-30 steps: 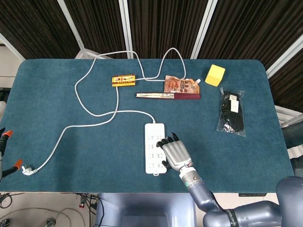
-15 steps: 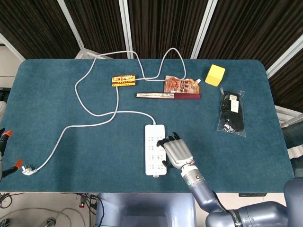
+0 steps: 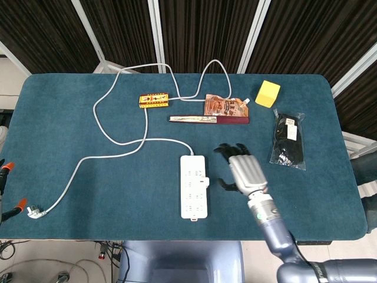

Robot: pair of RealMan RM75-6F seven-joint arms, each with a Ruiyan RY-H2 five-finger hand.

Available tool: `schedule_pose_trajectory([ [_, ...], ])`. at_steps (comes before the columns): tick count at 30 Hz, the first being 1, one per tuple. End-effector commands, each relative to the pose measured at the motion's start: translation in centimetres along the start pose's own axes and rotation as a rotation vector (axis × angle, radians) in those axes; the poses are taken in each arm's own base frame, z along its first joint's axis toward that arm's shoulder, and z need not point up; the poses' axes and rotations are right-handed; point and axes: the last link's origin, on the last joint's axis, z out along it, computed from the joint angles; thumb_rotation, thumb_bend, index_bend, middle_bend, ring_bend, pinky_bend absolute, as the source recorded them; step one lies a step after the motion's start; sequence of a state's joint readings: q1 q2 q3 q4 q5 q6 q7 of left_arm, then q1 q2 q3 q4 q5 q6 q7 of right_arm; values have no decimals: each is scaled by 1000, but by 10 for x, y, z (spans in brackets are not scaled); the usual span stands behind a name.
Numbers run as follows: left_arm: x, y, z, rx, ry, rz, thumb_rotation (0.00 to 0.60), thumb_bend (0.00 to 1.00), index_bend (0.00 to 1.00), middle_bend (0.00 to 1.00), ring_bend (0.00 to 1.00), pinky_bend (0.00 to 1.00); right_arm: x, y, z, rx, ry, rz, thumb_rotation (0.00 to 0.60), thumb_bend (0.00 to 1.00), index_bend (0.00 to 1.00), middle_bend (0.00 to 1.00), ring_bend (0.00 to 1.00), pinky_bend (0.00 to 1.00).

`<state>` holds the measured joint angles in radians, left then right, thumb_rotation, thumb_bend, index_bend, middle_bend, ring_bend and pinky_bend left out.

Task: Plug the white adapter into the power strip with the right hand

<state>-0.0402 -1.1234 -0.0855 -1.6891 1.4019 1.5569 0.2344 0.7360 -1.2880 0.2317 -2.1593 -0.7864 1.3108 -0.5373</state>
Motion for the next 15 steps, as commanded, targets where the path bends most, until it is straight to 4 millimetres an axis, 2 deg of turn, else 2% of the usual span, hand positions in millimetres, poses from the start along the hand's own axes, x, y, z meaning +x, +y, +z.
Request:
schedule_pose_trajectory([
  [1, -1, 1, -1, -3, -4, -4, 600, 178, 131, 49, 0, 0, 12, 40, -31, -37, 94, -10, 600, 367, 175, 124, 157, 95],
  [9, -2, 7, -4, -38, -35, -34, 600, 179, 130, 49, 0, 0, -4, 118, -127, -12, 229, 26, 600, 367, 164, 110, 135, 95],
  [12, -3, 9, -5, -45, -42, -36, 600, 178, 130, 49, 0, 0, -11, 140, -151, 10, 297, 6, 600, 366, 164, 110, 128, 95],
  [15, -3, 9, -6, -48, -46, -42, 600, 179, 129, 48, 0, 0, -17, 152, -162, 17, 327, -37, 600, 367, 164, 105, 115, 95],
])
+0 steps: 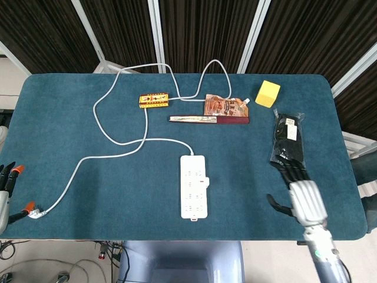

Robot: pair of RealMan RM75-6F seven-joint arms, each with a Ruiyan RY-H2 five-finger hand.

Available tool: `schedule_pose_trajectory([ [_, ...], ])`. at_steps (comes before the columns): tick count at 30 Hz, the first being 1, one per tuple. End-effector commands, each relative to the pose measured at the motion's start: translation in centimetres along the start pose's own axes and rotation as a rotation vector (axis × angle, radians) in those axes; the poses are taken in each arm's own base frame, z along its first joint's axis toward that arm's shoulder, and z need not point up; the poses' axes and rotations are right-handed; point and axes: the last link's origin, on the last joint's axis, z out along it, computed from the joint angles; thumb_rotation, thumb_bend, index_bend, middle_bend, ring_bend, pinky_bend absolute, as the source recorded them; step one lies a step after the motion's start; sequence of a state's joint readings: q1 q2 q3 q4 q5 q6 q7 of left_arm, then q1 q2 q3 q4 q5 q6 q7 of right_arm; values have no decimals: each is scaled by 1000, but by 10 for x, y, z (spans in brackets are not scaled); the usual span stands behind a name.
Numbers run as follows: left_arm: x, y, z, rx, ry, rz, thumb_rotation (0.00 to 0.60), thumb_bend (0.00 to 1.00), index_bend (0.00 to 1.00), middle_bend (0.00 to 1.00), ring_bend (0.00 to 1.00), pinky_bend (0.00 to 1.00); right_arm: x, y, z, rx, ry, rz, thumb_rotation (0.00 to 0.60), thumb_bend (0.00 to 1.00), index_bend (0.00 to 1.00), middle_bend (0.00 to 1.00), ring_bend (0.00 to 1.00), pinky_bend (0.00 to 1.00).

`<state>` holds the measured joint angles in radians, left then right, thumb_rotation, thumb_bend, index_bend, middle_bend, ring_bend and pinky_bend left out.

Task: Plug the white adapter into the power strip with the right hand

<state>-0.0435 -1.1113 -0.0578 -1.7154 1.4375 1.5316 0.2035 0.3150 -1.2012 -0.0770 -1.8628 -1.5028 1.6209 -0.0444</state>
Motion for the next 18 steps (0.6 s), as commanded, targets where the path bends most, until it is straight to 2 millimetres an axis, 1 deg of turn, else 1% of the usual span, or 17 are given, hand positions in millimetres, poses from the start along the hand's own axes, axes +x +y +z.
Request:
schedule_pose_trajectory([
  [1, 1, 0, 0, -1, -2, -6, 600, 179, 129, 48, 0, 0, 0, 40, -58, 3, 51, -94, 600, 367, 164, 103, 112, 95],
  [5, 3, -2, -1, 0, 3, -14, 600, 178, 128, 48, 0, 0, 2, 46, -59, 10, 62, -205, 600, 366, 164, 96, 107, 95],
  [9, 4, -4, 0, 3, 11, -20, 600, 178, 128, 48, 0, 0, 4, 50, -60, -8, 60, -280, 600, 367, 164, 95, 107, 95],
  [18, 5, -1, -1, -20, 32, -18, 600, 179, 128, 48, 0, 0, 15, 55, -62, -37, 53, -303, 600, 367, 164, 95, 107, 95],
])
